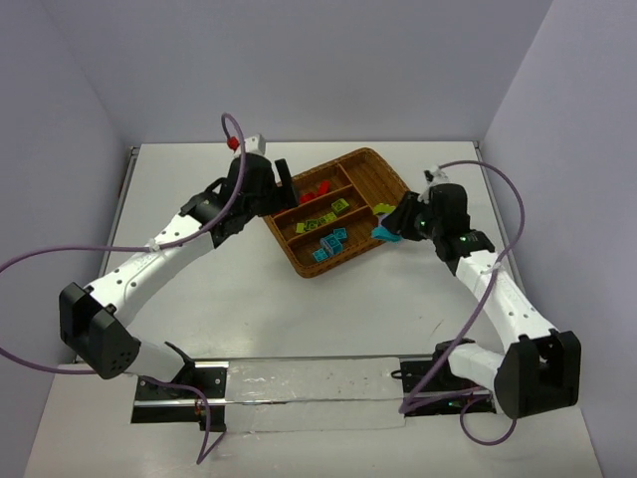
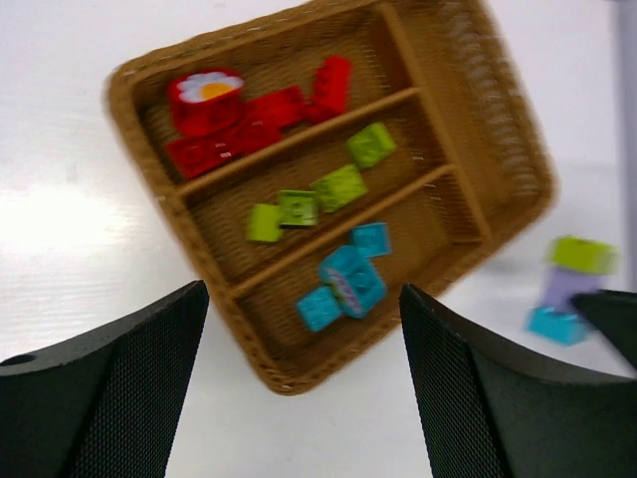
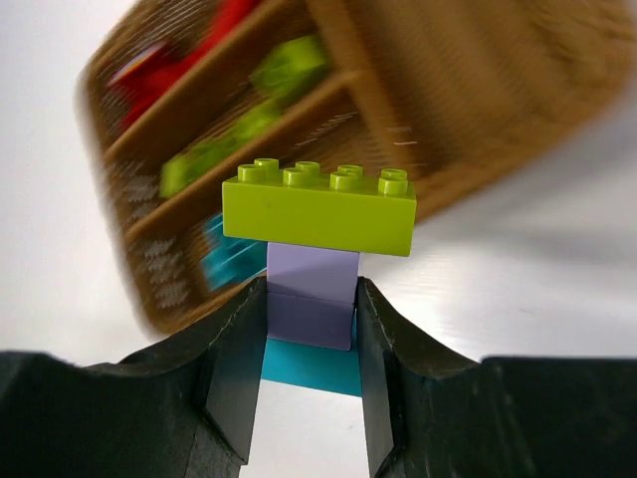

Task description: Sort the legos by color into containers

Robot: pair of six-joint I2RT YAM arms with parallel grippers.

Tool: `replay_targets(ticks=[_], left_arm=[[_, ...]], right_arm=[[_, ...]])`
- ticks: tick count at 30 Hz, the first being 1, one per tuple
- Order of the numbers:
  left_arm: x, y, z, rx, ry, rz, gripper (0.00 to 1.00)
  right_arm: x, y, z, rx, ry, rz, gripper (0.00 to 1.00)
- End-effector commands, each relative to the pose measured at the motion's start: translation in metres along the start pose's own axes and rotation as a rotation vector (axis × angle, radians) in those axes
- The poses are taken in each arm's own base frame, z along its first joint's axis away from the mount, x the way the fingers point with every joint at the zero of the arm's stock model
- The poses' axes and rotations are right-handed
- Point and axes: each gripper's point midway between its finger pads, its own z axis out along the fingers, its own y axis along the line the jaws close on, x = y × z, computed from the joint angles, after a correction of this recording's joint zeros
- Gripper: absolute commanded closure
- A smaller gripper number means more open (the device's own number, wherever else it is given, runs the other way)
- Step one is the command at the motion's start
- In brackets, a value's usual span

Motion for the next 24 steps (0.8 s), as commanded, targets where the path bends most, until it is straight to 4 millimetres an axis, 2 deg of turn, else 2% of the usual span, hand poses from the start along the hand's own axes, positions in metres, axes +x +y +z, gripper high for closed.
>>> replay_targets(ticks=[1, 5, 7, 9, 14, 17, 24], left_arm=[[-0.021, -0.047, -0.016, 0.254, 0.066, -0.050, 0.15], [-0.016, -0.080, -0.028, 0.455, 0.152, -0.095, 0.14], [-0.004, -0.101, -0.034, 0.577, 0.237, -0.117, 0.14], [0.006, -0.110, -0.032, 0.634, 0.291, -0.144, 0.14], [0.029, -0.121, -0.030, 0.722, 0.404, -0.205, 0.15], [0.044, -0.124, -0.024, 0.714, 0.448, -0.217, 0.17], [0.058, -0.125, -0.019, 0.716, 0.482, -0.240, 0.20]], right_arm=[[0.005, 0.083, -0.031, -0.297, 0.038, -0.236, 0.99], [0.016, 0.114, -0.044, -0.399, 0.041, -0.300, 1.00], [0.017, 0.124, -0.050, -0.437, 0.028, -0.319, 1.00], [0.020, 0.130, -0.053, -0.457, 0.032, -0.333, 1.00], [0.026, 0.132, -0.054, -0.459, 0.045, -0.355, 1.00], [0.032, 0.133, -0.052, -0.454, 0.059, -0.368, 1.00], [0.037, 0.135, -0.049, -0.453, 0.074, -0.379, 1.00]])
